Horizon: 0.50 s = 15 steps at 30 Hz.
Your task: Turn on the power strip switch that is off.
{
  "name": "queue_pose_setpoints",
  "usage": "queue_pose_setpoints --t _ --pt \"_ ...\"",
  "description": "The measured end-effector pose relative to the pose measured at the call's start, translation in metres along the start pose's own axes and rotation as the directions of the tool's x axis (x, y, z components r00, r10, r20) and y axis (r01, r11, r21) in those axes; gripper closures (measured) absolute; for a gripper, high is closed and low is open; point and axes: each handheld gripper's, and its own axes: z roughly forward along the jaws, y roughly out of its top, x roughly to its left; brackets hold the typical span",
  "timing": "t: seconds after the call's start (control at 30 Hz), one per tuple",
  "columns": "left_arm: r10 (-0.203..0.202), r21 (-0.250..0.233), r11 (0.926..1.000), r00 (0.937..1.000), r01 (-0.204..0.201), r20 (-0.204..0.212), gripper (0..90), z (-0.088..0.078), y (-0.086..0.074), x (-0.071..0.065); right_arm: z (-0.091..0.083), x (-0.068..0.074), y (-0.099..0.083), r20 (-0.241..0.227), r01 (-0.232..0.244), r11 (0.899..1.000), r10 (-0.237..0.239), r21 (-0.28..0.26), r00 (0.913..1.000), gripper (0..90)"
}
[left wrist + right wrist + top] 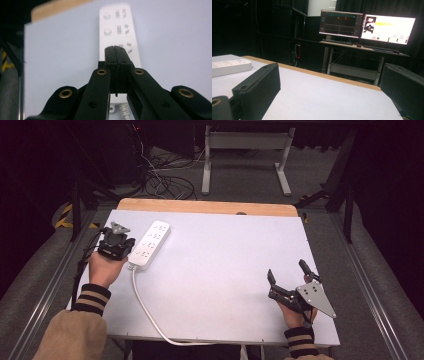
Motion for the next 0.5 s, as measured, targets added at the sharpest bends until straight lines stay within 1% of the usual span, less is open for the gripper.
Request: queue_pose_setpoints --t 0.03,0.07,0.1,0.17,0.2,0.27,0.33,0.4,0.47,0.5 --pt "0.004 0.038 0.9993 0.9999 -0.004 -0.010 90.0 0.008 0.000 0.000 0.001 0.000 0.000 -0.002 0.004 1.000 -0.004 0.000 1.0000 3.4" --pt "0.003 0.062 0.9981 0.9999 -0.002 -0.016 90.0 0.015 -0.001 0.000 0.001 0.001 0.000 -0.007 0.005 1.000 -0.005 0.002 1.0000 3.4" --pt "-0.001 0.072 0.9974 0.9997 0.003 -0.026 90.0 0.020 -0.002 0.001 0.002 0.002 0.000 -0.010 0.003 1.000 -0.003 0.000 0.9999 3.4" --pt "-0.007 0.069 0.9976 0.9996 0.009 -0.029 90.0 0.022 -0.002 0.001 0.002 0.004 0.000 -0.018 0.003 1.000 -0.003 0.002 0.9998 3.5" --pt "-0.024 0.066 0.9975 0.9995 0.025 -0.019 90.0 0.024 -0.001 0.002 0.003 0.006 0.000 -0.025 0.010 1.000 -0.010 -0.001 0.9996 3.5" --pt "-0.029 0.085 0.9959 0.9995 0.030 -0.016 90.0 0.027 -0.001 0.003 0.004 0.007 0.000 -0.029 0.016 1.000 -0.016 0.003 0.9994 3.5" --pt "-0.028 0.116 0.9929 0.9995 0.029 -0.015 90.0 0.032 -0.003 0.004 0.003 0.008 0.000 -0.030 0.014 1.000 -0.014 0.002 0.9995 3.6" --pt "-0.036 0.107 0.9936 0.9993 0.037 -0.006 90.0 0.035 -0.004 0.005 0.002 0.007 0.001 -0.027 0.012 1.000 -0.012 -0.002 0.9996 3.6" --pt "-0.031 0.108 0.9937 0.9995 0.032 -0.004 90.0 0.036 -0.004 0.006 0.002 0.007 0.001 -0.024 0.007 1.000 -0.007 0.000 0.9997 3.6" --pt "-0.046 0.107 0.9932 0.9989 0.046 -0.001 90.0 0.038 -0.003 0.006 0.002 0.007 0.001 -0.024 0.007 1.000 -0.007 0.001 0.9997 3.6"
